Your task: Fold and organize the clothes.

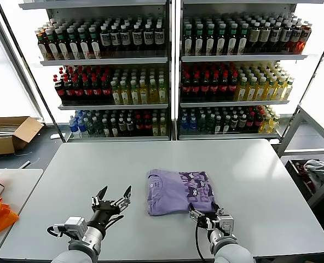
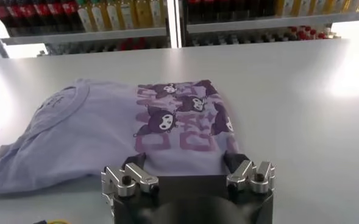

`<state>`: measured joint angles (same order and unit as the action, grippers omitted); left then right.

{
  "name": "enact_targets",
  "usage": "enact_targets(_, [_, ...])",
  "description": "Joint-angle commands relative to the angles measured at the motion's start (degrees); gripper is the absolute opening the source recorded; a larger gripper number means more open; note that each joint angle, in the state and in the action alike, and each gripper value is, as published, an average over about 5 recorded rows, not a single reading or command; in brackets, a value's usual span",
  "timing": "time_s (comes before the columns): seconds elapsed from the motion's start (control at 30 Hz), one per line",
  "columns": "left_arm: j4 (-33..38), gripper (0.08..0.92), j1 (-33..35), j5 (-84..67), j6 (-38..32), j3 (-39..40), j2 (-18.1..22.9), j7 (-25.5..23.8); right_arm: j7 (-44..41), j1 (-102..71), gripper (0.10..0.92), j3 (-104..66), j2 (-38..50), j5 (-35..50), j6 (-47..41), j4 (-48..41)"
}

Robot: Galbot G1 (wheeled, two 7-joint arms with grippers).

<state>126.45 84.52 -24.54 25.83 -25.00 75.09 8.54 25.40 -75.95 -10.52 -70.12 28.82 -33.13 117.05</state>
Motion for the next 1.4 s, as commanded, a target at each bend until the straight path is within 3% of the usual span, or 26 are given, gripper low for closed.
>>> enact_targets(0.03, [0.33,0.822,0.39,0.11,-0.14,-0.29,0.23,-0.04,0.7,-0.66,0.823,-0.21,0.7,0.32,-0.09,1.47])
enact_targets(0.2, [2.55,0.823,1.07,0.47,-2.2,-1.67,0.79,-0.14,-0.96,-1.02,0.823,-4.64,1.9,-2.9,0.26,7.49])
enact_targets(0.4, [4.1,0.823,0.9,2.88,-8.74,-3.8,1.62,-1.06,-9.5,-3.35,0.823,-17.98,6.03,-15.51,5.71,10.55])
enact_targets(0.73, [2.82,0.823,1.43,11.21,-14.12,-2.69,2.24,-2.03,-9.93,-7.88,0.823,-21.05,1.87,-14.0,10.26,10.07])
enact_targets(1.4, [1.38,0.823,1.62,14.04,-13.57,-3.71,1.89,-4.49,-9.33,-6.78,0.823,-19.64,1.51,-14.07,9.79,9.02])
